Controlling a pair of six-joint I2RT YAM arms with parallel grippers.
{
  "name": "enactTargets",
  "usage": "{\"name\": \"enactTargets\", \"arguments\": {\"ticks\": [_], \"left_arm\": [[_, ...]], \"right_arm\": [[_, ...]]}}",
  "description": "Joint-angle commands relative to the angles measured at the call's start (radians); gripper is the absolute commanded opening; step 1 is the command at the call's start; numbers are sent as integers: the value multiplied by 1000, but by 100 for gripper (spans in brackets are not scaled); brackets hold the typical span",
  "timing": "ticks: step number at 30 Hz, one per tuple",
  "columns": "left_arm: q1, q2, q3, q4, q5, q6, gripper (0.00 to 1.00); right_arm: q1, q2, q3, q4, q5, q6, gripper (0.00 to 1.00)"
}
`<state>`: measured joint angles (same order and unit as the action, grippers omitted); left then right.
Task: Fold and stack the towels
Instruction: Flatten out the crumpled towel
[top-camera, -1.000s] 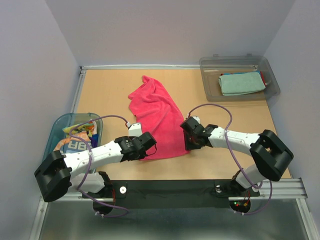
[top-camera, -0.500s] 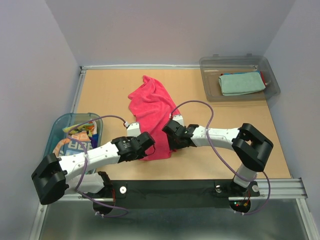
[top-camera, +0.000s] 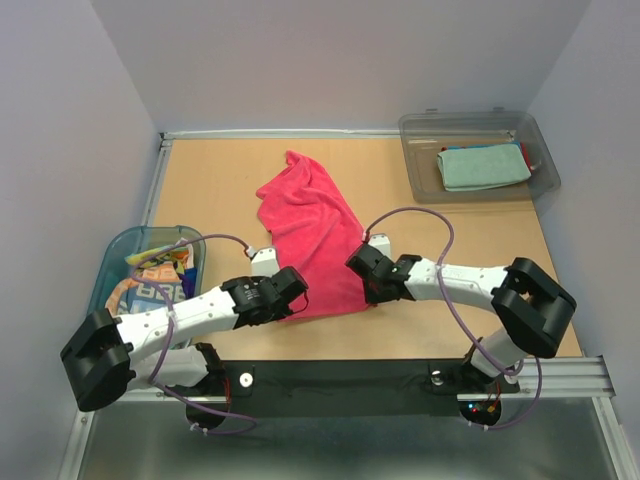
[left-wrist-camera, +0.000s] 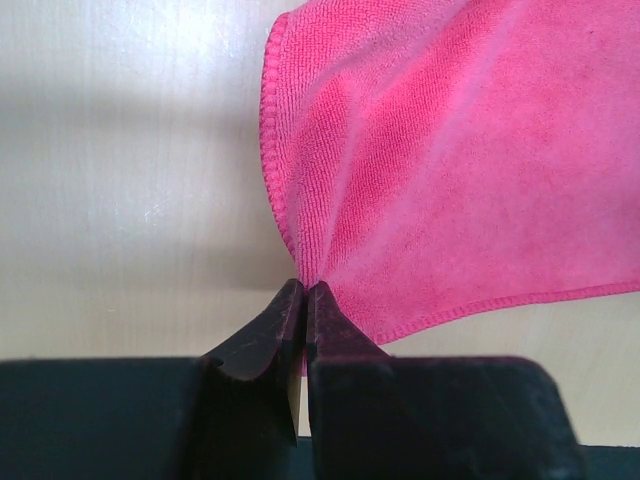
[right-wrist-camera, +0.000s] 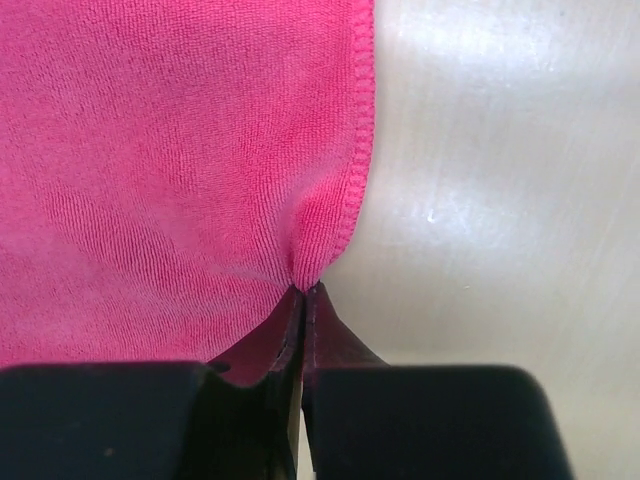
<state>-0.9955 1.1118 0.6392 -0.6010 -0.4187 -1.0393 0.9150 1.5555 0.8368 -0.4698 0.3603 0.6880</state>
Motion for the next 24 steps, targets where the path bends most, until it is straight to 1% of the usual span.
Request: {"name": "enactTargets", "arguments": {"ticks": [1, 5, 7, 10, 11, 12, 13, 14, 15, 16, 17, 18, 19, 21, 22, 23, 24], "left_arm": [[-6, -39, -15, 20, -23, -30, 0], [-6, -67, 34, -5, -78, -24, 0], [-3, -75, 91, -9, -107, -8, 0], [38, -58, 192, 19, -172, 60, 0], [55, -34, 220, 27, -180, 85, 0], [78, -20, 253, 36, -181, 146, 0], [99, -6, 325, 46, -184, 177, 0], [132, 17, 365, 64, -190, 209, 0], [142, 29, 410, 69, -199, 266, 0], [153, 43, 509, 72, -212, 300, 0], [170, 68, 567, 67, -232, 330, 0], [172, 85, 630, 61, -247, 359, 0], [173, 112, 765, 49, -280, 431, 0], [173, 138, 908, 40, -302, 504, 0], [173, 157, 1042, 37, -319, 563, 0], [172, 164, 1107, 35, -316, 599, 0], [169, 171, 1220, 41, -316, 648, 0]], "right_arm": [[-28, -17, -48, -133, 19, -11, 1], [-82, -106, -1, -135, 5, -54, 1], [-123, -142, 31, -135, -4, -93, 1], [-194, -192, 140, -133, -17, -162, 1], [-212, -199, 203, -133, -20, -180, 1], [-249, -198, 244, -132, -24, -200, 1], [-263, -195, 280, -133, -27, -241, 1], [-277, -189, 316, -133, -24, -263, 1], [-304, -177, 405, -135, -26, -306, 1], [-315, -169, 448, -135, -30, -326, 1], [-335, -158, 553, -135, -27, -364, 1], [-343, -150, 605, -135, -23, -386, 1], [-349, -144, 670, -135, -5, -407, 1], [-355, -127, 786, -136, 9, -474, 1], [-357, -112, 912, -136, 14, -498, 1], [-357, -106, 967, -136, 19, -516, 1], [-357, -100, 1073, -135, 22, -556, 1]]}}
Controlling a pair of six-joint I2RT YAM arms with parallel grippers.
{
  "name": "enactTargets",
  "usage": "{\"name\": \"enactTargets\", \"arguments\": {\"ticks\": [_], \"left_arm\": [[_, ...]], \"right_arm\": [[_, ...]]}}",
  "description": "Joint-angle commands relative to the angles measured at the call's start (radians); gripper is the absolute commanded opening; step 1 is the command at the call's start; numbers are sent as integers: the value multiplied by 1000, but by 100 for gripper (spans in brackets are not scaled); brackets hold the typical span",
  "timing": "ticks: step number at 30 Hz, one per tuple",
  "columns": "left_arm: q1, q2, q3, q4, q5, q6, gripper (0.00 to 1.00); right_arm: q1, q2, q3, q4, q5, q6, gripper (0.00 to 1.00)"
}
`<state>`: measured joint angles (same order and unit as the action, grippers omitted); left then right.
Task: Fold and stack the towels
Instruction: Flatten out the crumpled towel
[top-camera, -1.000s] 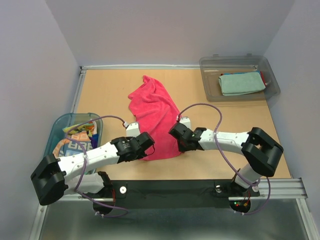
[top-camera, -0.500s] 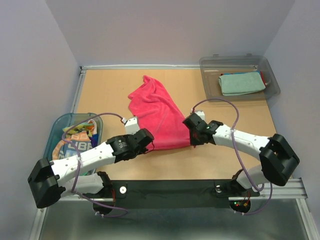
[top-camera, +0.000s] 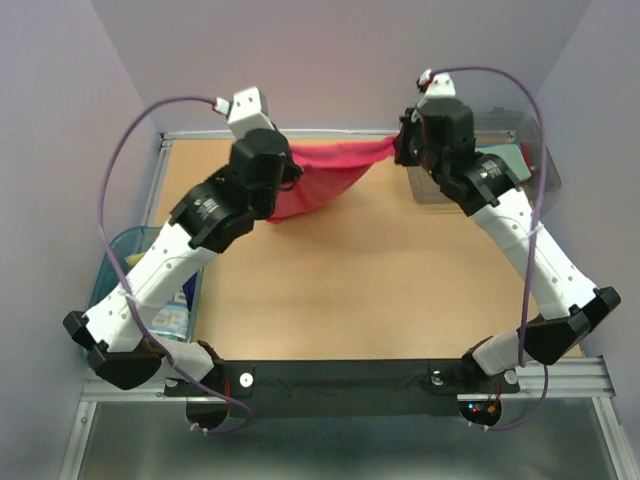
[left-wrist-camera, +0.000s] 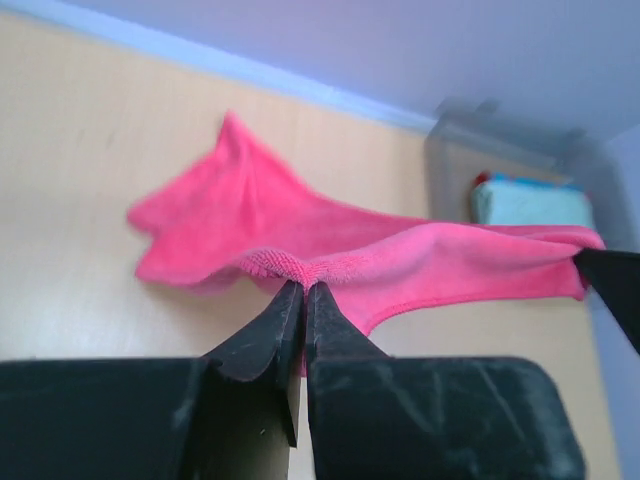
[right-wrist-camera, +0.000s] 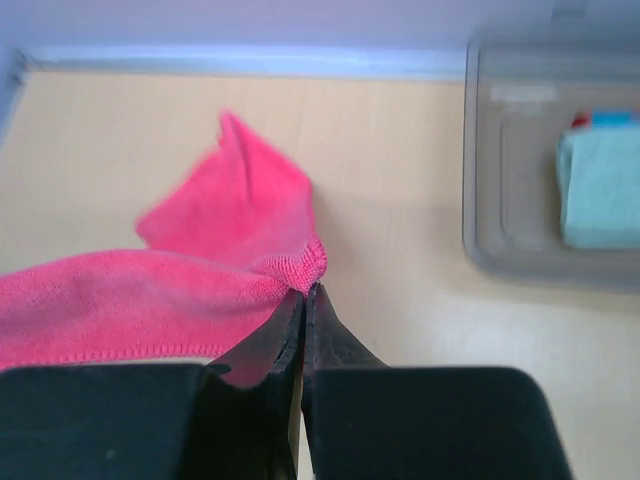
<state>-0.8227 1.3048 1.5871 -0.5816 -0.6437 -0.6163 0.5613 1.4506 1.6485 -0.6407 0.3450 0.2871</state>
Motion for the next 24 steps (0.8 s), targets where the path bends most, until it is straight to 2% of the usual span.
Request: {"name": "enactTargets", "arguments": {"ticks": [1, 2, 5, 9, 14, 18, 21, 24], "left_arm": [[-10, -22, 318, 22, -90, 225, 0], [-24, -27, 355, 40, -90, 284, 0], [-91, -96, 380, 156, -83, 401, 0], [-162, -206, 303, 261, -41, 472, 0], [-171, -347, 168, 324, 156, 480, 0], [-171, -404, 103, 335, 349, 457, 0], [-171, -421, 83, 332, 398, 437, 0], [-171, -415, 74, 310, 333, 399, 0]], "right_arm": [[-3, 5, 263, 36, 37, -173, 1], [-1, 5, 343, 38, 37, -190, 1], [-1, -30, 421, 47, 9, -256, 1], [-3, -146, 364, 81, -58, -328, 1], [-1, -330, 235, 118, -178, -393, 1], [-3, -410, 203, 116, -248, -393, 1], [-1, -432, 201, 116, -262, -376, 1], [-1, -414, 205, 115, -258, -371, 0]]}}
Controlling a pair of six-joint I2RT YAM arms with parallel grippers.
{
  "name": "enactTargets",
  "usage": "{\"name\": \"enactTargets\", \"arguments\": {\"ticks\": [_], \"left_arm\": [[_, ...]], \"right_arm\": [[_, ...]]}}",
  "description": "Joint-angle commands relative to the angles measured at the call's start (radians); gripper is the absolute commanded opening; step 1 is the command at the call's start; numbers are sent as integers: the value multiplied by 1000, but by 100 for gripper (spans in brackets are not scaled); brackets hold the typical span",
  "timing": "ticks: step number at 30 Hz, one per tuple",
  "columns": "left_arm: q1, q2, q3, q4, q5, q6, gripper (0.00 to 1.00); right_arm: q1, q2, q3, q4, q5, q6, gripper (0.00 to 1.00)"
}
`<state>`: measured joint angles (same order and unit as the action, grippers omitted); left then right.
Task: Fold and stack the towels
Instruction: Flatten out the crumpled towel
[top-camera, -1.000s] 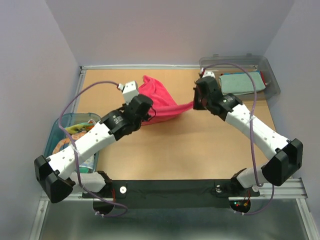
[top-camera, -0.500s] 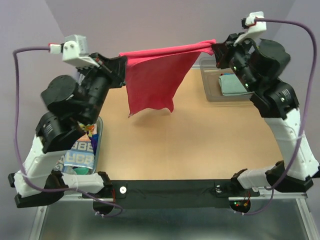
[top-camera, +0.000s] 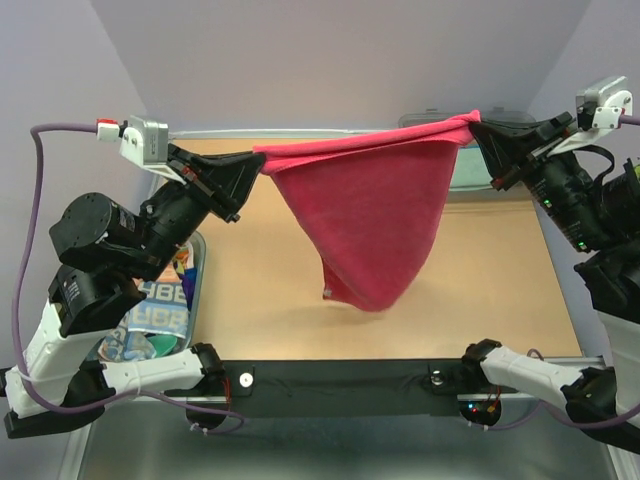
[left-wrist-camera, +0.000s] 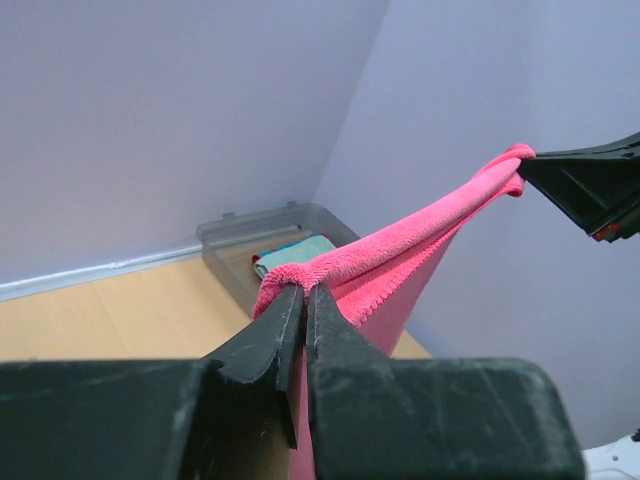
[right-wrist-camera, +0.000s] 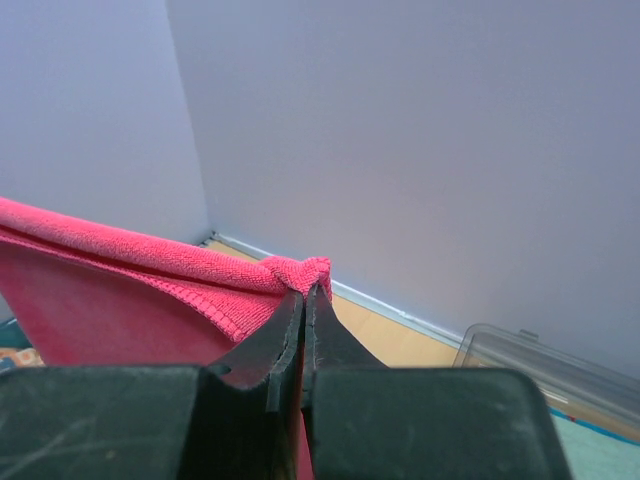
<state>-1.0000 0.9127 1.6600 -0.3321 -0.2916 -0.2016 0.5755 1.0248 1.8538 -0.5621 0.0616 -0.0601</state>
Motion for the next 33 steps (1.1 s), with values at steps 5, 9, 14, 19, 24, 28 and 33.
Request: {"name": "enactTargets", "arguments": {"ticks": [5, 9, 14, 19, 24, 28, 33], "left_arm": [[8, 72, 15, -21, -386, -56, 0], [119, 185, -26, -19, -514, -56, 0], [417, 314, -216, 151, -315, -88, 0], [599, 544, -220, 275, -137, -84, 0], [663, 767, -57, 291, -75, -45, 0], [679, 897, 59, 272, -31, -32, 0], [681, 931, 40, 245, 12, -55, 0]], "right_arm": [[-16, 139, 2, 37, 194, -24, 1], [-17, 266, 2, 71, 337, -55, 1], [-25, 438, -30, 206, 391, -115, 1], [-117, 674, 11, 293, 301, -86, 1], [-198, 863, 91, 335, 225, -46, 1], [-227, 955, 110, 350, 178, -40, 1], [-258, 988, 53, 361, 89, -26, 1]]}}
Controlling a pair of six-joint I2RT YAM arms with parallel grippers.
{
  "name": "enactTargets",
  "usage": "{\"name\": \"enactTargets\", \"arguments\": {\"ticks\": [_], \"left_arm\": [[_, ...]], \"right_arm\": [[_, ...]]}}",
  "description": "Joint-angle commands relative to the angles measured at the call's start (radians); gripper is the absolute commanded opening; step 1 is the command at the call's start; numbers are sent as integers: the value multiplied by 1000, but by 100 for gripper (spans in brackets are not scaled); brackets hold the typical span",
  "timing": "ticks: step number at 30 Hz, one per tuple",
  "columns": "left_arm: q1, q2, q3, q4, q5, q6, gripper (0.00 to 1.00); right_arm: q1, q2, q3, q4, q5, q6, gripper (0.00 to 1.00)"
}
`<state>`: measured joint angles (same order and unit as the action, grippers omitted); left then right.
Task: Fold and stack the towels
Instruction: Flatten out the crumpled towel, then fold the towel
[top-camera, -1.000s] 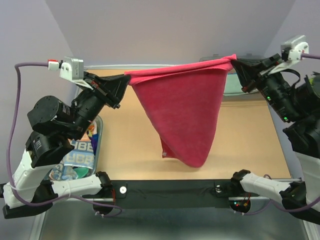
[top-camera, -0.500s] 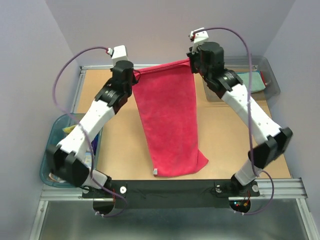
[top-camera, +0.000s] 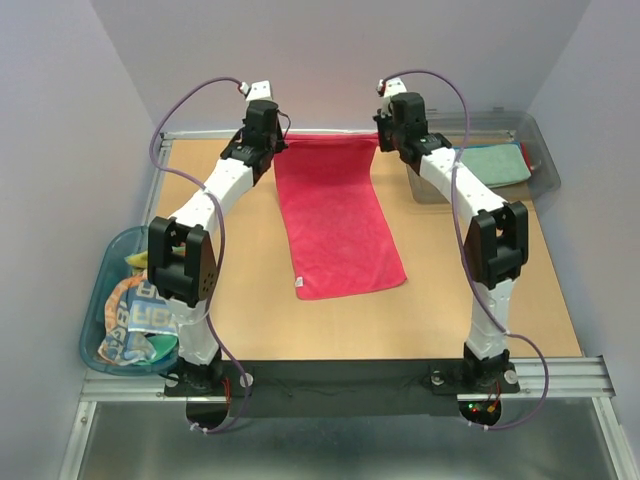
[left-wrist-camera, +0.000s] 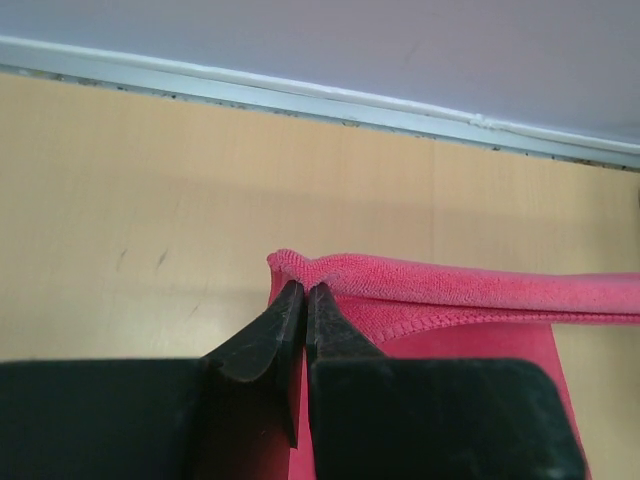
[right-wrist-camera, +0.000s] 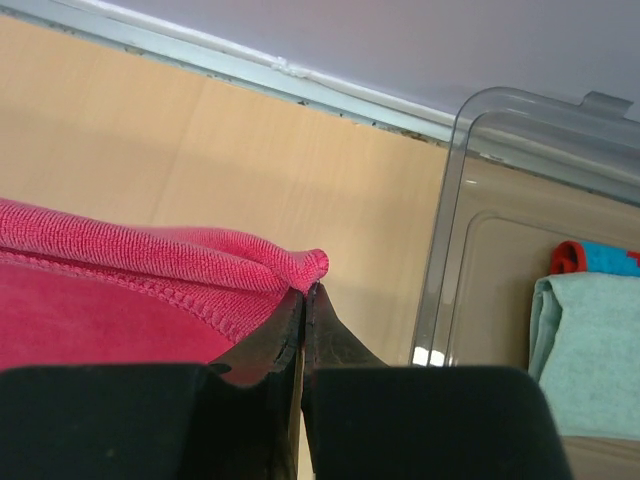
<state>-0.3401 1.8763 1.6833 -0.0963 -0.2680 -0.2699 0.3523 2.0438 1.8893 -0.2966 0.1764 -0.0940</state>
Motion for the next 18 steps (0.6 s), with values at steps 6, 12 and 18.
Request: {"name": "enactTargets", "arguments": {"ticks": [6, 12, 18], "left_arm": [[21, -138, -114, -62, 33, -87, 0], [12, -258, -290, -146, 119, -192, 0], [-36, -359, -503, -166, 127, -267, 0]], "right_arm": [[-45, -118, -134, 93, -80, 11, 1], [-45, -264, -324, 63, -121, 60, 1], [-45, -373, -502, 4, -169, 126, 1]]}}
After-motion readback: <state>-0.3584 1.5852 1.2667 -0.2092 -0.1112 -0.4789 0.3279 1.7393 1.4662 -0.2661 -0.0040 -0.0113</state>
